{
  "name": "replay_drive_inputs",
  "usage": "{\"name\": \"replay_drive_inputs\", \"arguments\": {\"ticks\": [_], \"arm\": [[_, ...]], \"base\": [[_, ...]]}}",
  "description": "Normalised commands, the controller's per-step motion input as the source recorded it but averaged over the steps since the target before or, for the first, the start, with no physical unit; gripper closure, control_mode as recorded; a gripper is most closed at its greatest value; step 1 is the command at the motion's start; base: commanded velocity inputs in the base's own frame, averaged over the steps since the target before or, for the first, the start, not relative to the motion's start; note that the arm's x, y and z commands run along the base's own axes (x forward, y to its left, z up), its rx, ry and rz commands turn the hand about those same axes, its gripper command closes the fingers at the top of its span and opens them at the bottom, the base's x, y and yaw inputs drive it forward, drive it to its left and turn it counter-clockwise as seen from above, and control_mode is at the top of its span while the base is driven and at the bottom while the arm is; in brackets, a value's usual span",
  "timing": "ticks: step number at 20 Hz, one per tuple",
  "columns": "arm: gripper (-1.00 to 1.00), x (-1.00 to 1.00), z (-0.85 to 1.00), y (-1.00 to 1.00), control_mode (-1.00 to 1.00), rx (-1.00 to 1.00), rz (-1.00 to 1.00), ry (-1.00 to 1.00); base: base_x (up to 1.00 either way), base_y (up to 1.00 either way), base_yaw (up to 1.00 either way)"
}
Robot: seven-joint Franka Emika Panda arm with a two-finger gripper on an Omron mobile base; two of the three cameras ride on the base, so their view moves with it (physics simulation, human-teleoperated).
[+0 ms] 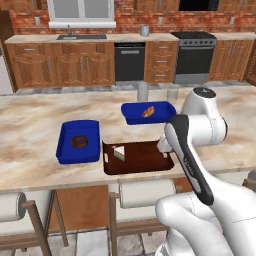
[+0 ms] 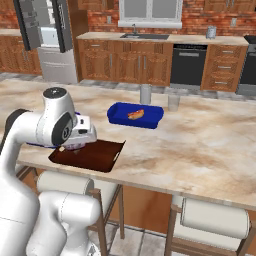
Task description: Take the cakes from the fridge and place them on the empty tray on the dining counter.
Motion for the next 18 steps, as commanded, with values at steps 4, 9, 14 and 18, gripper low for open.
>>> {"name": "replay_drive_inputs", "arguments": {"ticks": [4,9,14,18], "arm": [[1.0,0.33,-0.49,0.0,-1.0,0.0,-0.02,-0.02],[1.0,0.4,-0.51,0.02,-1.0,0.0,-0.03,-0.07],[1.0,0.56,-0.35,0.08,-1.0,0.0,-0.02,-0.14],[1.0,0.53,-0.21,0.06,-1.0,0.0,-0.02,-0.08]], "base": [[0.0,0.0,0.0],[0.0,0.0,0.0],[0.0,0.0,0.0],[0.0,0.0,0.0]]}}
